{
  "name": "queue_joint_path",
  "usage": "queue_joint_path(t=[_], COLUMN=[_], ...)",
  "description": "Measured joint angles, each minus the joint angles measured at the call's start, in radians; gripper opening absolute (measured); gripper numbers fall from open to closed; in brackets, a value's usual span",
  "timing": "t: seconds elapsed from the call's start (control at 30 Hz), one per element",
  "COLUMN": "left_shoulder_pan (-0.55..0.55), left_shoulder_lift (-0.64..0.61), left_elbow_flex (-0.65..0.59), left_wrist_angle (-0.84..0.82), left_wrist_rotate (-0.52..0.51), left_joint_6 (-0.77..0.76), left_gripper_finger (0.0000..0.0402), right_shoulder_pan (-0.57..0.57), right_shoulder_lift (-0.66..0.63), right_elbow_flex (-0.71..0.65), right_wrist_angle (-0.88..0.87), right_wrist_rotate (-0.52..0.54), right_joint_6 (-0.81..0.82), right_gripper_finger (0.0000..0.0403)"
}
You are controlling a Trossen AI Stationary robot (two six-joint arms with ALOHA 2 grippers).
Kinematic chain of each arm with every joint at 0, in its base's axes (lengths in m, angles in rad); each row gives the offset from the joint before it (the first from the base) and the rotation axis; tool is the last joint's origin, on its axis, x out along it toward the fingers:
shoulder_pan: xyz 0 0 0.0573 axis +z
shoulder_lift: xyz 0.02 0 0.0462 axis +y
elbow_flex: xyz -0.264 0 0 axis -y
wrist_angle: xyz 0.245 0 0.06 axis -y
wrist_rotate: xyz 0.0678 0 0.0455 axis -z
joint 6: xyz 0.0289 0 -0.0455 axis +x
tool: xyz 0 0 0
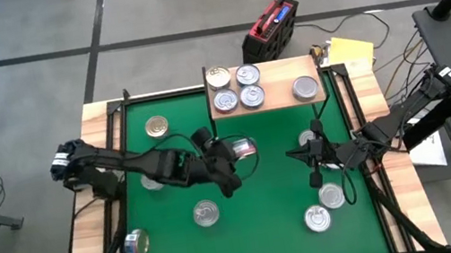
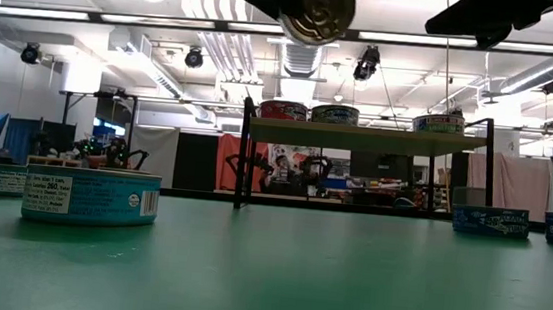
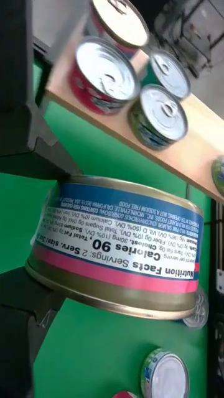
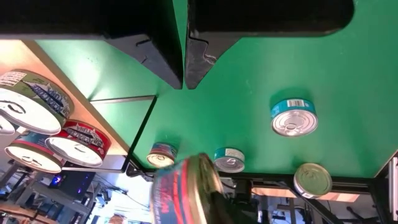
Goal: Stack canned seafood by type on shelf
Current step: Stack the blue/pink tuna can on top of the other blue/pink tuna can on the shelf
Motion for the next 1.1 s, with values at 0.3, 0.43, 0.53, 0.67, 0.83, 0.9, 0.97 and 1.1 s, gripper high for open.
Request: queue_joint_path(t=[0.3, 0.43, 0.53, 0.67, 0.83, 0.9, 0.97, 1.1], left_shoulder_pan=[0.132, 0.206, 0.27, 0.353, 0.439, 0.472, 0.493, 0.478], left_shoulder_lift=[-0.114, -0.215, -0.28, -0.341, -0.382, -0.389, -0.389, -0.377], left_elbow_flex=[-0.186, -0.316, -0.397, -0.437, -0.436, -0.436, -0.44, -0.501], left_wrist_angle=[0.284, 0.453, 0.574, 0.612, 0.604, 0.577, 0.559, 0.67], left_wrist_rotate=[0.184, 0.322, 0.458, 0.61, 0.728, 0.735, 0.766, 0.832], left_joint_6=[0.156, 0.175, 0.177, 0.199, 0.233, 0.224, 0.186, 0.06], left_gripper_finger=[0.0168, 0.0168, 0.0168, 0.0168, 0.0168, 0.0168, 0.0168, 0.0168], right_shoulder_pan=[-0.001, -0.006, -0.026, -0.074, -0.142, -0.167, -0.192, -0.237], right_shoulder_lift=[0.0, 0.0, 0.0, 0.0, 0.0, 0.0, 0.0, 0.0], right_elbow_flex=[0.0, 0.0, 0.0, 0.0, 0.0, 0.0, 0.0, 0.0], right_wrist_angle=[0.0, 0.003, 0.035, 0.089, 0.158, 0.166, 0.167, 0.172], right_wrist_rotate=[0.0, 0.0, 0.0, 0.001, 0.002, 0.002, 0.001, 0.001], right_joint_6=[-0.004, -0.024, -0.068, -0.139, -0.207, -0.235, -0.258, -0.322], right_gripper_finger=[0.0009, 0.0009, 0.0009, 0.0009, 0.0009, 0.0009, 0.0009, 0.0009])
